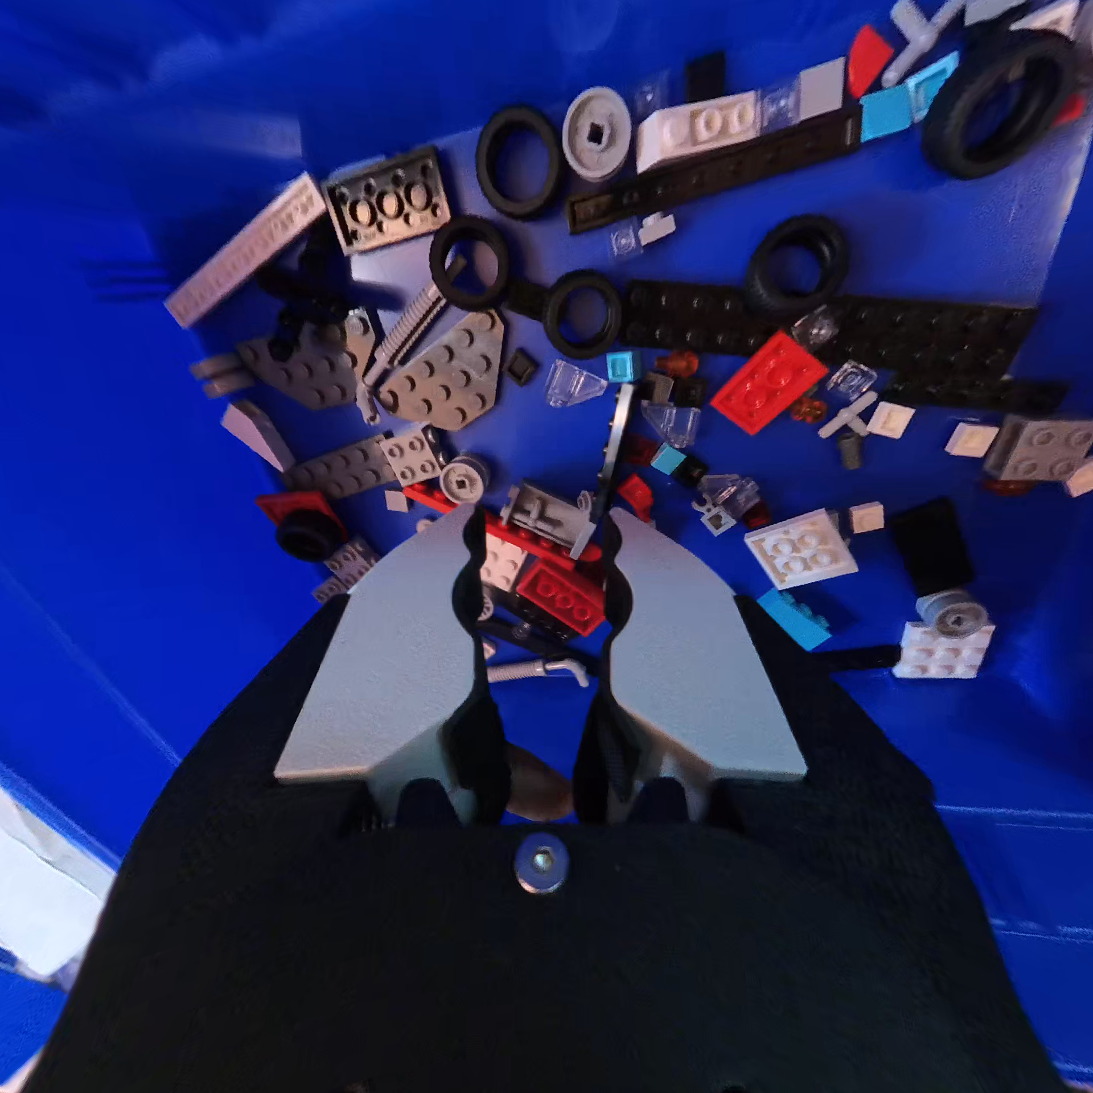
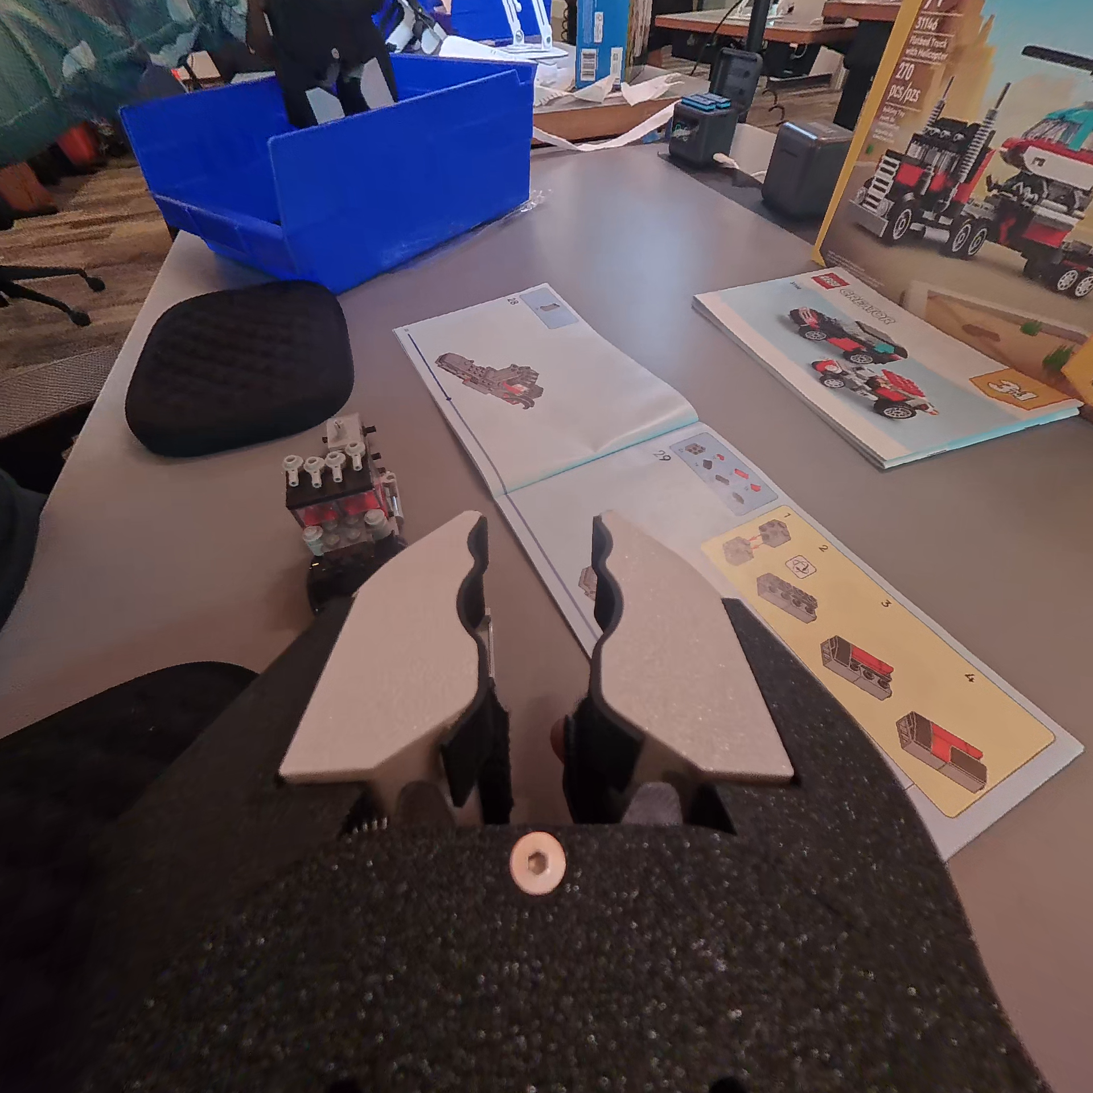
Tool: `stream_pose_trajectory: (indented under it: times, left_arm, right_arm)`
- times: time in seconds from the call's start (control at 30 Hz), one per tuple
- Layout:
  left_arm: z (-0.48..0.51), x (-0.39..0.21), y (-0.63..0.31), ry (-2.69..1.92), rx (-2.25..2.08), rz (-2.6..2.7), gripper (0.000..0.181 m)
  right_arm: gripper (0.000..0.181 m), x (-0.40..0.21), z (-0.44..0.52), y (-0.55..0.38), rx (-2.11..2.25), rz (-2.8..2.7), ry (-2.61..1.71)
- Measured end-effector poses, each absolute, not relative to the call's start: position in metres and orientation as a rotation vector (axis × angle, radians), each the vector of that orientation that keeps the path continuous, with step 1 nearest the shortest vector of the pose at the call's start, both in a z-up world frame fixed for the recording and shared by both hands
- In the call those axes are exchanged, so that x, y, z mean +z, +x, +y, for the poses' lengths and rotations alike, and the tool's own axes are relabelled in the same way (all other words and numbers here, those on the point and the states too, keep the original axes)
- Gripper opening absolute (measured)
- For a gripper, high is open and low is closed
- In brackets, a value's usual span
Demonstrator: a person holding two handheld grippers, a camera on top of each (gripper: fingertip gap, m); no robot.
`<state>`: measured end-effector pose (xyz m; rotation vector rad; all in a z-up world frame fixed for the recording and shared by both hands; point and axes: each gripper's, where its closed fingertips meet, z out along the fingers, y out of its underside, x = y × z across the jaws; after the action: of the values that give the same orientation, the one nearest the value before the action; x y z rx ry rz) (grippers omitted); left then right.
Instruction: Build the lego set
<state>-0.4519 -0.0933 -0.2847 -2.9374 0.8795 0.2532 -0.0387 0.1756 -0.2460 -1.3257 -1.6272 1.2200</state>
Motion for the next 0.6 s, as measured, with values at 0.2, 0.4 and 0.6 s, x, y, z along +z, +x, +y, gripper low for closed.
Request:
stream_pose_trajectory:
  times: [0.2, 0.4, 0.6]
  left_arm:
    - [-0.098, -0.291, -0.45, -2.941, 0.178, 1.078, 0.04]
    - [-0.097, -0.291, -0.452, -2.922, 0.162, 1.185, 0.041]
    - [-0.103, -0.297, -0.45, -2.979, 0.07, 1.177, 0.033]
  right_arm:
    - [0.033, -0.248, 0.176, -0.039, 1.215, -1.634, -1.334]
    - [0.033, -0.248, 0.177, -0.039, 1.209, -1.631, -1.342]
    - [0.033, -0.249, 0.179, -0.038, 1.198, -1.627, -1.352]
